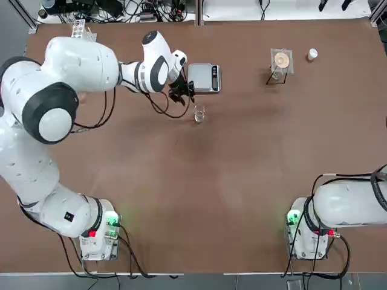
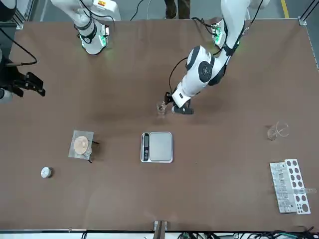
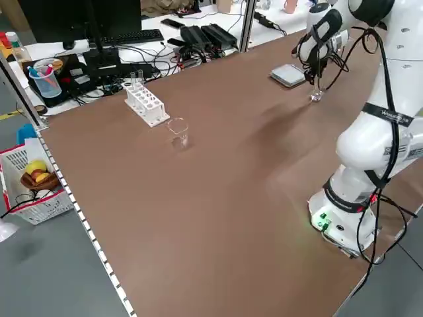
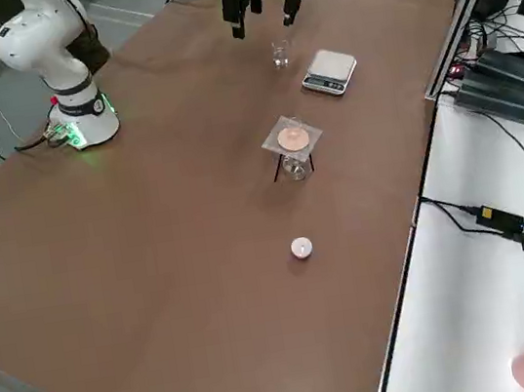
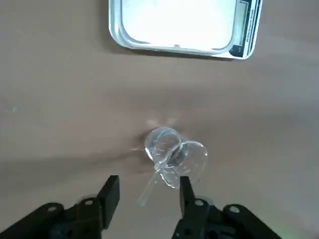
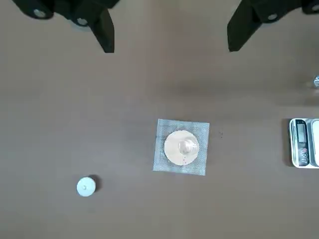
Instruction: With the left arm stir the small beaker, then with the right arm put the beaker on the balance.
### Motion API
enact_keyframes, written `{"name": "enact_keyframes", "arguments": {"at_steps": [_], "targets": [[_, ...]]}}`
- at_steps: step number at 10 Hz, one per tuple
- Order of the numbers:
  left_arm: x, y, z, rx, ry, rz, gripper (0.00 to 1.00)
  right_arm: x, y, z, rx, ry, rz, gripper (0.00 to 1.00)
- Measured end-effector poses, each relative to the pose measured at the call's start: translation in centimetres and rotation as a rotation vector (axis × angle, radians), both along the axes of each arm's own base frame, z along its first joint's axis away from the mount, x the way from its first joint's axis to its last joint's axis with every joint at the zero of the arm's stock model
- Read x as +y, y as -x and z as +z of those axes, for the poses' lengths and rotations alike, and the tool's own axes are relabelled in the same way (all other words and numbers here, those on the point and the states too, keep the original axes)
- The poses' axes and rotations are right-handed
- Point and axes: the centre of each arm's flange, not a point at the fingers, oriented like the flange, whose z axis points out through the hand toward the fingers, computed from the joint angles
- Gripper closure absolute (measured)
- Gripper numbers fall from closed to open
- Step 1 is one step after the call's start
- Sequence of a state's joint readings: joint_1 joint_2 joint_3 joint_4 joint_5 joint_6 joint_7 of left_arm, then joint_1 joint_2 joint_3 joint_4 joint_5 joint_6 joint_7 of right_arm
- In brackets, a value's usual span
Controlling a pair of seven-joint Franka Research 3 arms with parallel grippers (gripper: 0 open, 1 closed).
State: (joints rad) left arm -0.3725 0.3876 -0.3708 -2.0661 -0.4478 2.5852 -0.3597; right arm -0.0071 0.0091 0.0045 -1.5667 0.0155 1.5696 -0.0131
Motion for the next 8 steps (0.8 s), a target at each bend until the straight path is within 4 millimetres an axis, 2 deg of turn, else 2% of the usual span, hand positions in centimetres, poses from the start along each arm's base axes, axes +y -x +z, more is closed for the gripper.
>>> {"name": "enact_keyframes", "arguments": {"at_steps": [4, 8], "targets": [[-0.04, -0.11, -0.68, -0.004, 0.001, 0.006, 0.49, 0.01, 0.01, 0.01, 0.0, -0.001, 0.0, 0.0], [-0.98, 0.75, -1.06, 0.001, -0.001, -0.012, 0.54, 0.0, 0.02, -0.01, 0.001, -0.001, 0.0, 0.0]]}}
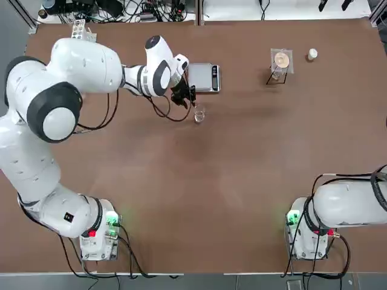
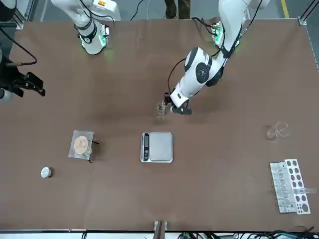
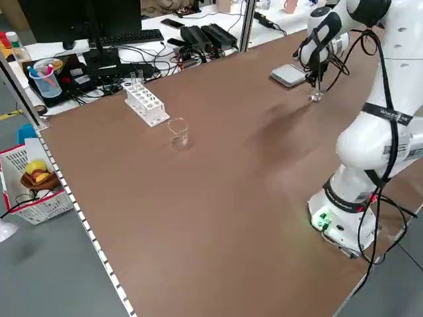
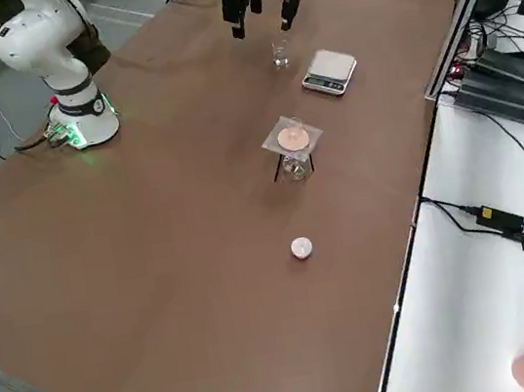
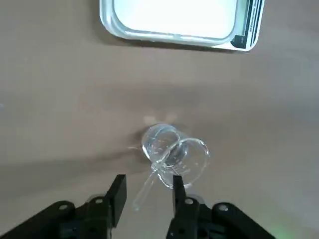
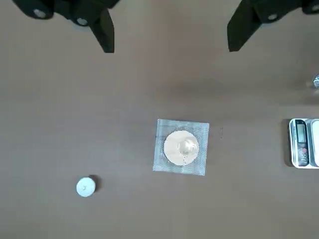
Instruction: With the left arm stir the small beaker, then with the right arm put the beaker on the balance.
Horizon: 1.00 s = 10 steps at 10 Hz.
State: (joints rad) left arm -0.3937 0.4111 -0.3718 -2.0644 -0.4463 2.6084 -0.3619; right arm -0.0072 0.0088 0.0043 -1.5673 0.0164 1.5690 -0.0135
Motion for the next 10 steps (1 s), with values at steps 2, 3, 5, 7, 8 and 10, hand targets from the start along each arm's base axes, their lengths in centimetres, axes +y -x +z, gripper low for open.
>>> {"name": "enact_keyframes", "arguments": {"at_steps": [2, 3, 5, 7, 8, 10], "targets": [[0.04, -0.08, -0.07, 0.0, 0.0, 0.002, 0.53, -0.02, 0.03, 0.06, -0.001, 0.0, 0.0, 0.0], [0.04, -0.08, -0.13, 0.001, 0.0, 0.002, 0.54, -0.02, 0.06, 0.1, -0.001, 0.0, 0.0, 0.0], [0.04, -0.07, -0.35, 0.004, -0.001, 0.002, 0.58, -0.04, 0.09, 0.15, -0.002, 0.0, -0.001, 0.0], [-0.01, -0.02, -0.46, 0.006, -0.002, 0.001, 0.61, -0.17, 0.11, 0.18, -0.002, 0.0, -0.002, 0.0], [-0.12, 0.08, -0.45, 0.006, -0.002, -0.001, 0.63, -0.28, 0.12, 0.19, -0.002, 0.0, -0.004, 0.0], [-0.18, 0.11, -0.43, 0.005, -0.001, -0.002, 0.64, -0.46, 0.14, 0.24, -0.003, 0.0, -0.006, 0.0]]}}
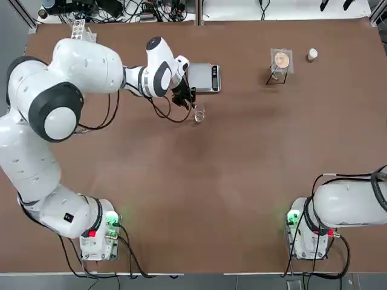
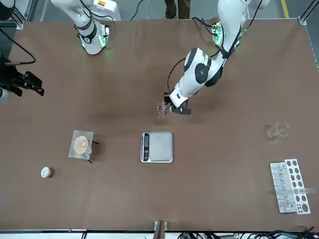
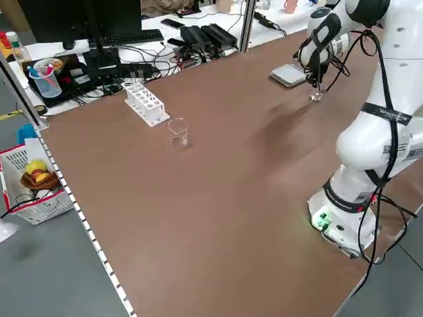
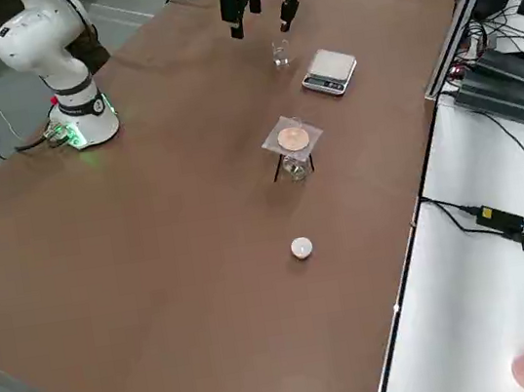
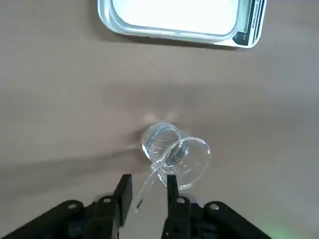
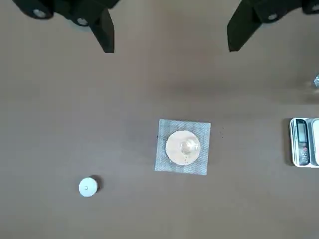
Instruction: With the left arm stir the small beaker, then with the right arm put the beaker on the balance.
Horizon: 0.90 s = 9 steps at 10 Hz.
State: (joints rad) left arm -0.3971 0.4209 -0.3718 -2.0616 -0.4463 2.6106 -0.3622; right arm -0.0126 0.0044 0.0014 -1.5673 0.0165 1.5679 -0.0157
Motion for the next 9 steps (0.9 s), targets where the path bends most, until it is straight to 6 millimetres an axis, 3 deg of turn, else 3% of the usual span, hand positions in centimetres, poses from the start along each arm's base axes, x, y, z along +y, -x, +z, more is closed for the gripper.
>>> {"name": "enact_keyframes", "arguments": {"at_steps": [6, 9], "targets": [[-0.1, -0.1, 0.2, -0.003, 0.003, 0.001, 0.73, -1.2, 0.4, 1.5, -0.032, 0.001, -0.02, 0.0], [-0.2, -0.2, 0.3, 0.007, 0.003, 0.032, 0.87, -1.8, 0.6, 2.0, -0.046, 0.003, -0.03, 0.0]]}}
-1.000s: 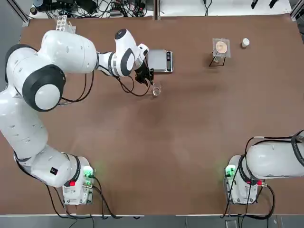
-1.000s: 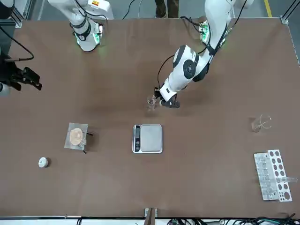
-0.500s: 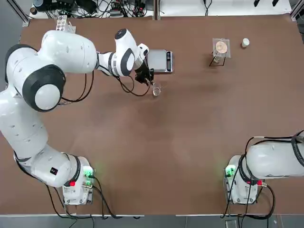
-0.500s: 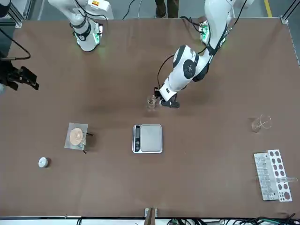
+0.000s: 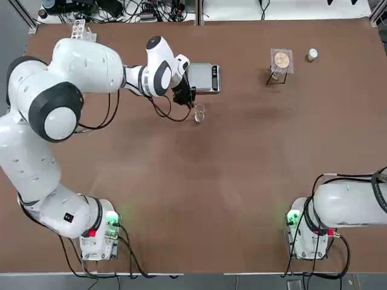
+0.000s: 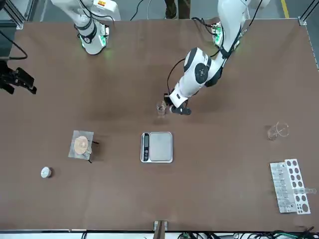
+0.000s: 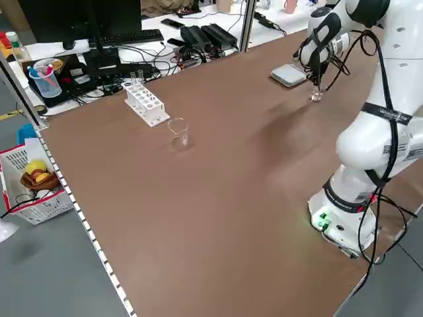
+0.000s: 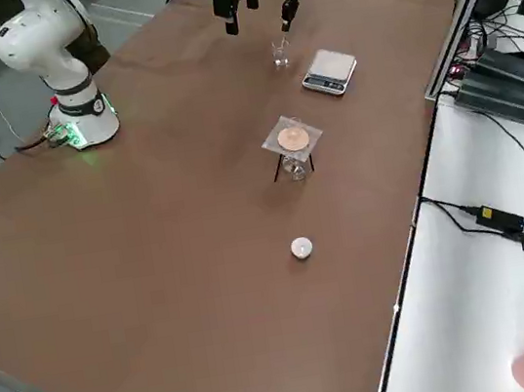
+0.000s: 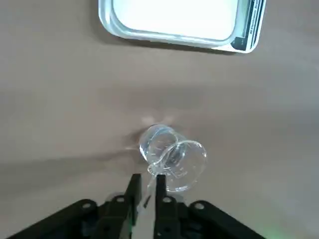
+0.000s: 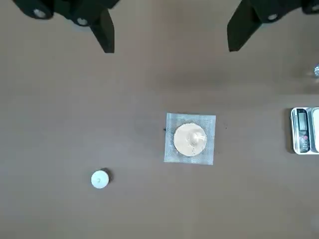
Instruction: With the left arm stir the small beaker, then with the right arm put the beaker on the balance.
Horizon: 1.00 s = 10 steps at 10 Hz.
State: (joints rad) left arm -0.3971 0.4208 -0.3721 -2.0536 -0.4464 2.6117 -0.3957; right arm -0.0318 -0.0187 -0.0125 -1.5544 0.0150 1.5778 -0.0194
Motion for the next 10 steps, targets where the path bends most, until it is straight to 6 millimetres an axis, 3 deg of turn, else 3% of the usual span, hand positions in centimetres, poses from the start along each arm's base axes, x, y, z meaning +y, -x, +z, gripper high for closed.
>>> {"name": "enact_keyframes", "arguments": {"at_steps": [10], "targets": [[-1.9, 0.2, 1.5, 0.02, 0.015, 0.08, 0.93, -0.2, 0.1, 0.0, 0.003, 0.0, 0.001, 0.0]]}}
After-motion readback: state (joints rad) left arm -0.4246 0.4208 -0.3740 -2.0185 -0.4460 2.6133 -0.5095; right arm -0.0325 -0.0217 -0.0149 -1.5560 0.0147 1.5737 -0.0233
